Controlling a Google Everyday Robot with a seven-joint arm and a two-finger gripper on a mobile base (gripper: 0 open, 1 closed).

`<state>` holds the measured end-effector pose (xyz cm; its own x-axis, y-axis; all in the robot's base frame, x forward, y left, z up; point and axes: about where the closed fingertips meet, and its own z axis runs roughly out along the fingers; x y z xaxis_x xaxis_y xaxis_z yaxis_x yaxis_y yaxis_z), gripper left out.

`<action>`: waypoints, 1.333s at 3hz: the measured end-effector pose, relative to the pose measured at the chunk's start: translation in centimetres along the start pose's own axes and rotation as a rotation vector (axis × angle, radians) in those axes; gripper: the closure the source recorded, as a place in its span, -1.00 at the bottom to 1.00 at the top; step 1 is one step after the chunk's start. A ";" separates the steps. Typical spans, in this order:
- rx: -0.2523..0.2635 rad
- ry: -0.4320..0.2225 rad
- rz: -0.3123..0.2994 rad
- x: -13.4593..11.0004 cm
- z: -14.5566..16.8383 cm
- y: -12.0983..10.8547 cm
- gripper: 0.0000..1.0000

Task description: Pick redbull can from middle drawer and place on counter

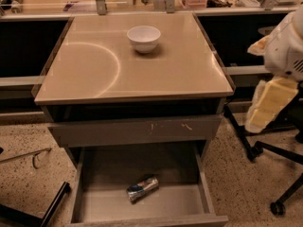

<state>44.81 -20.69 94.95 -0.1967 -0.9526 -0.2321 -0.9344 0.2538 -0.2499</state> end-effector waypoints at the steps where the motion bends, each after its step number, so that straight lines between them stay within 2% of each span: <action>1: -0.037 -0.071 -0.044 -1.0 7.1 1.3 -1.00; 2: 0.003 -0.088 -0.045 -1.5 7.8 0.6 -1.00; 3: 0.003 -0.088 -0.045 -1.5 7.8 0.6 -1.00; 4: -0.014 -0.140 -0.045 -2.2 11.4 1.3 -1.00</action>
Offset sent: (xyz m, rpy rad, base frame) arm 0.0090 0.0221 -0.0604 0.0537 0.0109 0.0605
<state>47.41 -16.34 84.41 -0.1124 -0.9299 -0.3502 -0.9455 0.2084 -0.2500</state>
